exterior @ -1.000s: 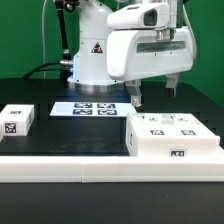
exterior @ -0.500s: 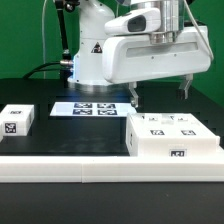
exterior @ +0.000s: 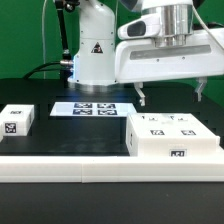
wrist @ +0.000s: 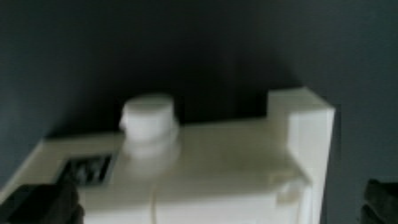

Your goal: Assemble cabinet

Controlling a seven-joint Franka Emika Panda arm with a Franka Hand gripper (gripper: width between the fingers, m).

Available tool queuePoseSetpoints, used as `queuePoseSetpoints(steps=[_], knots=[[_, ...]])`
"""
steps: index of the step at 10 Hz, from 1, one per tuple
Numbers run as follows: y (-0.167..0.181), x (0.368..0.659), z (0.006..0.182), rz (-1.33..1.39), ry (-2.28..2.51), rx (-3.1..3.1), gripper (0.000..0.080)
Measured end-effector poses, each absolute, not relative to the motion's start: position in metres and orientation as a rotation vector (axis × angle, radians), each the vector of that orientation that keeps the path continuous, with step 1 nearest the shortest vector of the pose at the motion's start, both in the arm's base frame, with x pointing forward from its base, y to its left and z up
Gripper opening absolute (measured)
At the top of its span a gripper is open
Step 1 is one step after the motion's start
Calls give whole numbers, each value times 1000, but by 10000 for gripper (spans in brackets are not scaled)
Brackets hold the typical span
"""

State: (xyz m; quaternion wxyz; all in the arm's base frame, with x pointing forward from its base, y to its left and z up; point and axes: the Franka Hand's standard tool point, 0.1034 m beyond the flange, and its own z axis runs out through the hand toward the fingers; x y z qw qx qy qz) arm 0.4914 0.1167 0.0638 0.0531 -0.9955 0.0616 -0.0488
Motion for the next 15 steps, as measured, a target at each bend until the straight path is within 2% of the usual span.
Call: queuePoseSetpoints(steps=[3, 5, 8, 11, 15], knots=[[114, 483, 58, -117, 304, -3017, 797], [103, 485, 56, -130, 167, -3036, 797], [95, 487, 40, -161, 120, -3031, 797], [98, 486, 39, -158, 102, -3032, 797], [108, 473, 23, -184, 37, -3065, 797]])
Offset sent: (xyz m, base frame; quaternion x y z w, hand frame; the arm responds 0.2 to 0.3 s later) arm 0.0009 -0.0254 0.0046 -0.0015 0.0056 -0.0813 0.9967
